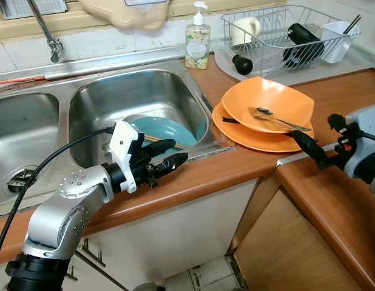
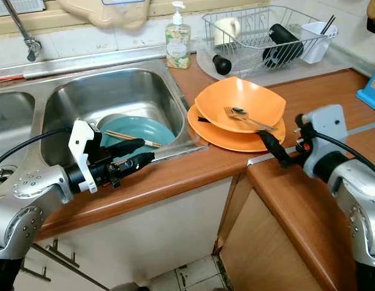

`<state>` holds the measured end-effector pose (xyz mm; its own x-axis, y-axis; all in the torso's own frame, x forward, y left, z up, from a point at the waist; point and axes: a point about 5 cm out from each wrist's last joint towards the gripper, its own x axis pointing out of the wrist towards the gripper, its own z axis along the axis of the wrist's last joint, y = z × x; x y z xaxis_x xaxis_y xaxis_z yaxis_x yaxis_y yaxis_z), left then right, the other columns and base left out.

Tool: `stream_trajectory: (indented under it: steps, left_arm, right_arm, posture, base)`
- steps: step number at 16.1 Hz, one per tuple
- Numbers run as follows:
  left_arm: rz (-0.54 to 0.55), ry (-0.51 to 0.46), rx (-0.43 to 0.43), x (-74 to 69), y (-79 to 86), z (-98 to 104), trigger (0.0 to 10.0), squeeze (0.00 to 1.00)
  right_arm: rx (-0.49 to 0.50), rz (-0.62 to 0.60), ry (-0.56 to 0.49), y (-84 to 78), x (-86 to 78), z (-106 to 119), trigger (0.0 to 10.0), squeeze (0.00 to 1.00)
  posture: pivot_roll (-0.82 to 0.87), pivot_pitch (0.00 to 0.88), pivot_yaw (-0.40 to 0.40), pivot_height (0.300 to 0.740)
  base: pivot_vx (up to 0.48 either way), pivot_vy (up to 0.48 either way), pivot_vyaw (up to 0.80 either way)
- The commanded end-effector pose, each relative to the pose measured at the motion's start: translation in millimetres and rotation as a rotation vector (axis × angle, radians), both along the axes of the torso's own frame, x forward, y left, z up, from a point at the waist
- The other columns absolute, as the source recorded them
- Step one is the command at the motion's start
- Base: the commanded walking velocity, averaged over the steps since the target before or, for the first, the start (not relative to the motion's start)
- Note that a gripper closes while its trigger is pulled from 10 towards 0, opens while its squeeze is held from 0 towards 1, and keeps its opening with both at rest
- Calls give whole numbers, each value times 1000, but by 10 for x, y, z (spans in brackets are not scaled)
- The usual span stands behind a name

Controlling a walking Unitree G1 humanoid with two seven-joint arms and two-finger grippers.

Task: Kitchen organization

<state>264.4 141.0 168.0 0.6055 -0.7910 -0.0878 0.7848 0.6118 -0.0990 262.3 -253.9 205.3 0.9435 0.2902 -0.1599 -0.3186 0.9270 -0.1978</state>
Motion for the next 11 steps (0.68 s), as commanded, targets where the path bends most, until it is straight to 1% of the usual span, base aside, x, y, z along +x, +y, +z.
stream_trajectory:
  steps: [1,2,3,4,6,8,9,10,11]
  left_arm:
    - [-15,-19,6,-6,-18,57,10000,0]
    - [-13,-20,6,-1,-18,59,10000,0]
    - [-12,-21,6,0,-18,60,10000,0]
    - [-12,-21,6,0,-18,60,10000,0]
    - [-11,-20,6,3,-16,57,10000,0]
    - [-11,-20,6,1,-18,55,10000,0]
    - [-14,-20,4,4,-25,55,10000,0]
    - [-14,-20,4,4,-25,55,10000,0]
    - [-16,-21,4,4,-29,56,10000,0]
  right_arm:
    - [4,49,-28,95,2,61,10000,0]
    - [7,90,-36,159,-12,73,10000,0]
    - [17,103,-49,183,-19,90,10000,0]
    - [39,89,-65,165,-14,120,10000,0]
    - [95,32,-104,59,9,215,10000,0]
    - [100,16,-106,19,11,231,10000,0]
    - [112,-7,-105,-29,14,235,10000,0]
    - [112,-7,-105,-29,14,235,10000,0]
    - [137,-23,-100,-58,16,234,10000,0]
  posture:
    - [-128,0,56,740]
    - [-128,0,57,740]
    - [-128,0,57,740]
    - [-128,0,57,740]
    - [-130,0,57,740]
    - [-130,0,57,740]
    - [-133,0,58,740]
    - [-133,0,58,740]
    - [-131,0,61,740]
  base:
    - [0,0,0]
    - [0,0,0]
    - [0,0,0]
    - [0,0,0]
    - [0,0,0]
    - [0,0,0]
    - [0,0,0]
    - [0,0,0]
    - [0,0,0]
